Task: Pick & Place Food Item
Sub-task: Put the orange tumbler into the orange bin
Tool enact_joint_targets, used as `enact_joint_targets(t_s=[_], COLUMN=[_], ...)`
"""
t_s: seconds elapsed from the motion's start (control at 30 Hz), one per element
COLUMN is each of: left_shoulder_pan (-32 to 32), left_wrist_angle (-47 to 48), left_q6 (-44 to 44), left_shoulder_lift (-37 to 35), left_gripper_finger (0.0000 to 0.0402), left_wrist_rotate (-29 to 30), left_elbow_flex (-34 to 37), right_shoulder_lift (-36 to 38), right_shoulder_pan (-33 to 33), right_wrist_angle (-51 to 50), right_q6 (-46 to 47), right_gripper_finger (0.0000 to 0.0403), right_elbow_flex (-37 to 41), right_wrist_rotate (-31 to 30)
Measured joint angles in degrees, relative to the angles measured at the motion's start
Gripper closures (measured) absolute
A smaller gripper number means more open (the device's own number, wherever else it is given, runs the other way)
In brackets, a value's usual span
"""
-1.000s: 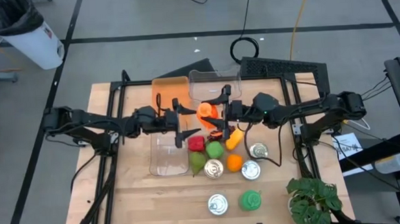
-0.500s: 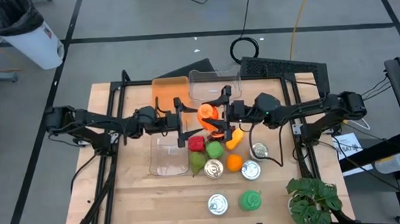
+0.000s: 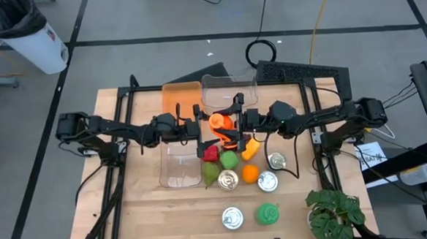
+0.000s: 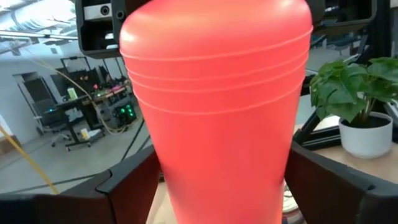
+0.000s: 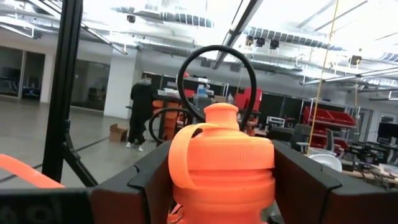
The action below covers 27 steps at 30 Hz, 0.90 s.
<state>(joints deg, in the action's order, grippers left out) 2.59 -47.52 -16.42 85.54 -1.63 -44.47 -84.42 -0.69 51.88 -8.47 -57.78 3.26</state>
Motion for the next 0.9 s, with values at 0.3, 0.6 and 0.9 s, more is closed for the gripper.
enact_joint_targets(t_s=[0.3, 0.6, 0.9], left_shoulder_pan=[0.0, 0.36, 6.0], left_wrist_angle=[-0.68, 4.73, 19.22], left_q6=[0.01, -0.03, 0.33], left_shoulder_lift=[0.02, -5.86, -18.19], left_gripper_finger=[0.0189, 0.0233, 0.0246], left_wrist_rotate=[0.02, -0.11, 2.61], left_elbow_flex=[-0.06, -0.04, 1.86], right_shoulder_lift=[-0.02, 2.78, 14.38], right_shoulder_pan=[0.0, 0.05, 0.06], right_wrist_angle=[-1.05, -6.44, -27.89], right_q6=[0.27, 2.14, 2.14], right_gripper_finger=[0.0181, 0.0139, 0.011], right_elbow_flex=[-0.06, -0.19, 0.09], right_wrist_rotate=[-0.32, -0.82, -6.35])
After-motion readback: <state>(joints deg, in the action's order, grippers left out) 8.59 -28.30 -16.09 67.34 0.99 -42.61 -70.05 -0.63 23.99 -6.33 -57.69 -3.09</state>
